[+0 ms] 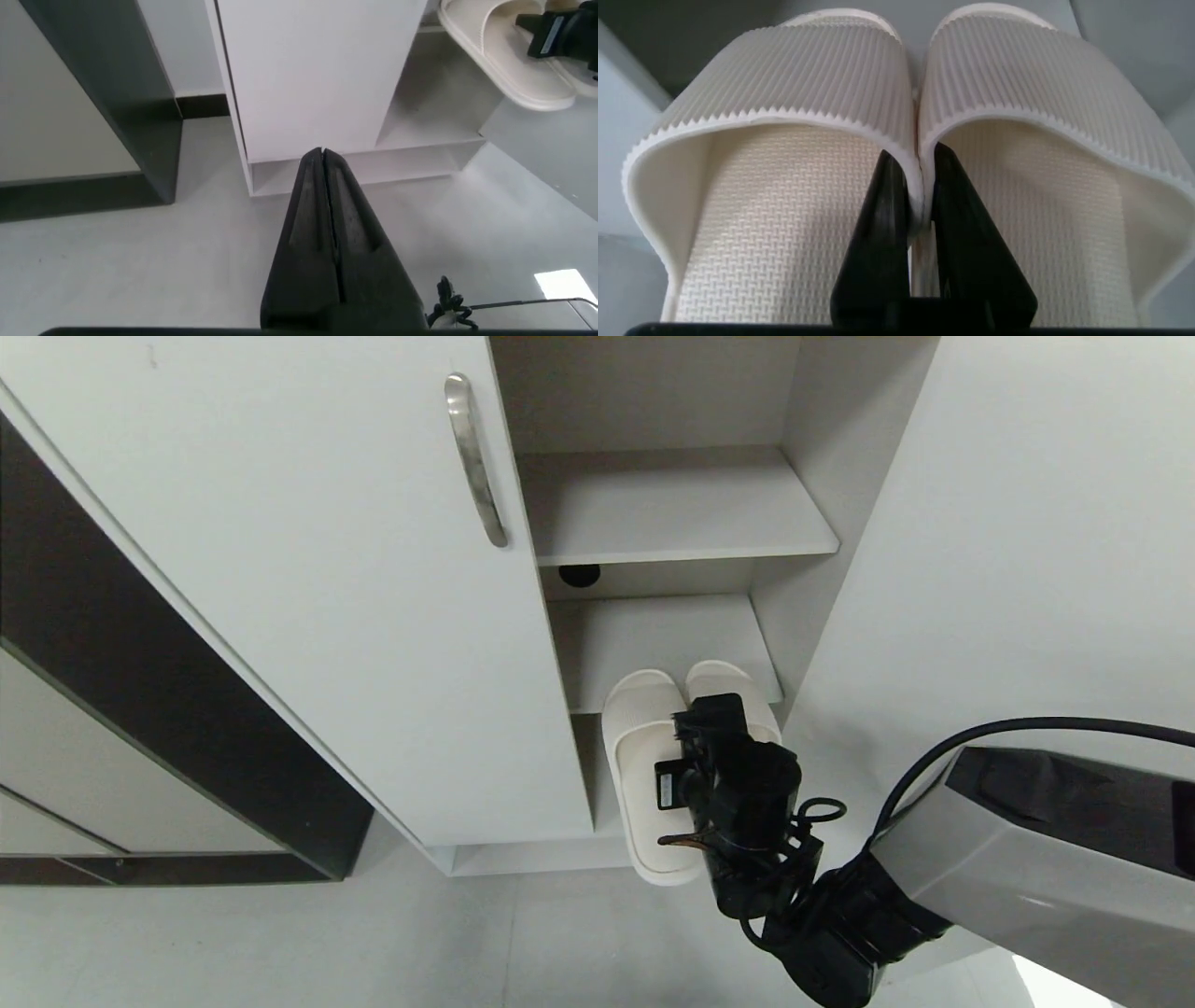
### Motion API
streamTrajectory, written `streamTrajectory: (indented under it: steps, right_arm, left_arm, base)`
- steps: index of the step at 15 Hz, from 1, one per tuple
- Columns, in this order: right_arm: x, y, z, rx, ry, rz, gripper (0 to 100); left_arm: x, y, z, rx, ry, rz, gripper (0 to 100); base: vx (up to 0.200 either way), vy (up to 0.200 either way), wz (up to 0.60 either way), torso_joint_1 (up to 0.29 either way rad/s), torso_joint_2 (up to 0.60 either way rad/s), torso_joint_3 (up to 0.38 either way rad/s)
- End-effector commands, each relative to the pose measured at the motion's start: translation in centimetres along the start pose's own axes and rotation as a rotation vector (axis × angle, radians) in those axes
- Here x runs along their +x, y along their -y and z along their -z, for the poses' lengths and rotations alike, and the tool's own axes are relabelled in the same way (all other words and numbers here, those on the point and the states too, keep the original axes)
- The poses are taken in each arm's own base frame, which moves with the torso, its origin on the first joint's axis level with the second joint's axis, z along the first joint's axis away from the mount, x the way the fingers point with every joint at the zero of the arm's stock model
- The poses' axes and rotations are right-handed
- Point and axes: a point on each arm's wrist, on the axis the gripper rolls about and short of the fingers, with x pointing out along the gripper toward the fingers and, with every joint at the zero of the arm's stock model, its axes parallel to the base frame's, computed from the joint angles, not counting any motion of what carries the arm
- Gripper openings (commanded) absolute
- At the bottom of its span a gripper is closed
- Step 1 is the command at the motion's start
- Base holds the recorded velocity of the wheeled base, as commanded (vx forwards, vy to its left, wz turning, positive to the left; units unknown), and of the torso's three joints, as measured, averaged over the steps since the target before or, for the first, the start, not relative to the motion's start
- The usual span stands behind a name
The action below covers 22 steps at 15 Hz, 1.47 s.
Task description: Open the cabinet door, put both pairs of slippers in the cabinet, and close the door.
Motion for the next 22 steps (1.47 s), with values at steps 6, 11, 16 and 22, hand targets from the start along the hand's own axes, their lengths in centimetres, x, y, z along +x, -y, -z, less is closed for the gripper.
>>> streamTrajectory:
  steps: [6, 11, 16, 22]
  right_arm:
    - [-0.8, -0.8, 0.7, -0.011, -0.017, -0.023, 0]
    - [-0.4, -0.7, 1.8, -0.004, -0.028, -0.015, 0]
    - [2.9, 0.2, 1.4, 0.005, 0.0, 0.035, 0]
    - [8.6, 0.5, -0.1, 0.02, 0.031, 0.068, 0]
  left_arm:
    - [0.0, 0.0, 0.0, 0.0, 0.0, 0.0, 0]
    - [0.0, 0.0, 0.0, 0.0, 0.0, 0.0, 0]
    - [0.0, 0.0, 0.0, 0.0, 0.0, -0.001, 0]
    - [0.0, 0.0, 0.0, 0.0, 0.0, 0.0, 0]
  base:
    - [0.2, 0.0, 0.0, 0.004, 0.0, -0.001]
    - [0.04, 0.0, 0.0, 0.001, 0.0, 0.0]
    - [0.0, 0.0, 0.0, 0.0, 0.0, 0.0]
    - [0.0, 0.0, 0.0, 0.0, 0.0, 0.0]
